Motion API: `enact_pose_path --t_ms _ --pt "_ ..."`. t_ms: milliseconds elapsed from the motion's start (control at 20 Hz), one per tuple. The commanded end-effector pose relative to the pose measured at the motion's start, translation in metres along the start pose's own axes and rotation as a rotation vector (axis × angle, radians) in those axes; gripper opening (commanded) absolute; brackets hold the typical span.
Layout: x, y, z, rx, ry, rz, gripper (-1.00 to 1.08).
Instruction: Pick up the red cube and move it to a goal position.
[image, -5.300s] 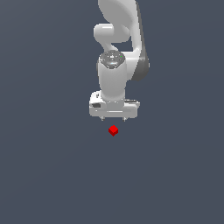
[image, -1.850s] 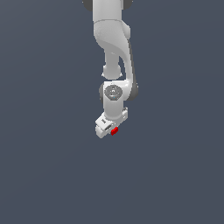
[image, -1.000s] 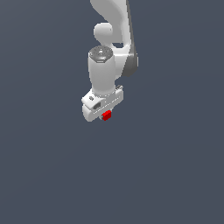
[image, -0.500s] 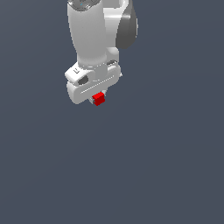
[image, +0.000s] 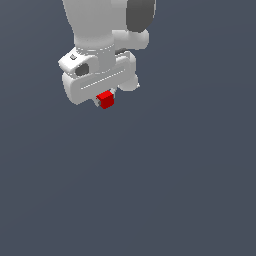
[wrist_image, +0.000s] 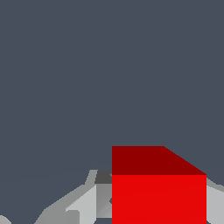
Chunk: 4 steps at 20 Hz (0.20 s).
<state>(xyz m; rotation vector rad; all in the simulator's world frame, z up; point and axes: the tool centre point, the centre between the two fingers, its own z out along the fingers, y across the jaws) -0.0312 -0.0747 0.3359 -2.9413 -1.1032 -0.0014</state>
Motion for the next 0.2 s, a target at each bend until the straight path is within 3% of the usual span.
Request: enact_pose_path --t_ms 0,150 --pt "-0.0009 0.0015 -0.0066 0.000 -0.001 0.000 -1.00" --pt "-0.0012 0.0022 -0.0089 0.000 -0.001 0.000 -1.00"
